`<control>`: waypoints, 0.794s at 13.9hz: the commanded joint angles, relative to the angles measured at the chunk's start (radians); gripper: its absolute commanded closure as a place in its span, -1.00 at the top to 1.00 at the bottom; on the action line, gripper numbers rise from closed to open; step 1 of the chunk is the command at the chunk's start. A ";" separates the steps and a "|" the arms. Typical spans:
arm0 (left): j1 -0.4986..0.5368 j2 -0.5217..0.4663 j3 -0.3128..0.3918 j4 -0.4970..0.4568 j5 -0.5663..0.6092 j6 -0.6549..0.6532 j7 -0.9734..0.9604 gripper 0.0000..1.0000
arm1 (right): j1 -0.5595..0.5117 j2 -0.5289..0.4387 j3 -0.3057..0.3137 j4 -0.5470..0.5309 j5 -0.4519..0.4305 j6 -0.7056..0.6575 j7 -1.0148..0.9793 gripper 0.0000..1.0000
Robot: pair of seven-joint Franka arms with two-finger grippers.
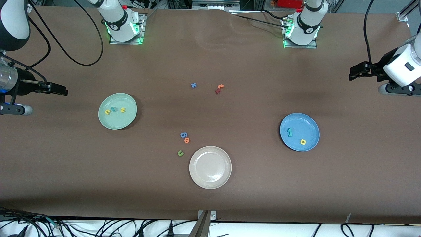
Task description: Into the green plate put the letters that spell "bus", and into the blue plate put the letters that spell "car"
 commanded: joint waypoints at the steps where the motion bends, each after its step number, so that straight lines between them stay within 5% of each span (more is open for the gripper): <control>1: 0.011 -0.004 -0.002 0.015 -0.006 -0.023 0.025 1.00 | -0.016 -0.022 0.018 -0.023 -0.011 0.016 0.007 1.00; 11: 0.009 -0.004 -0.005 0.018 -0.014 -0.025 0.025 1.00 | -0.020 -0.015 0.016 -0.016 -0.014 0.018 0.007 1.00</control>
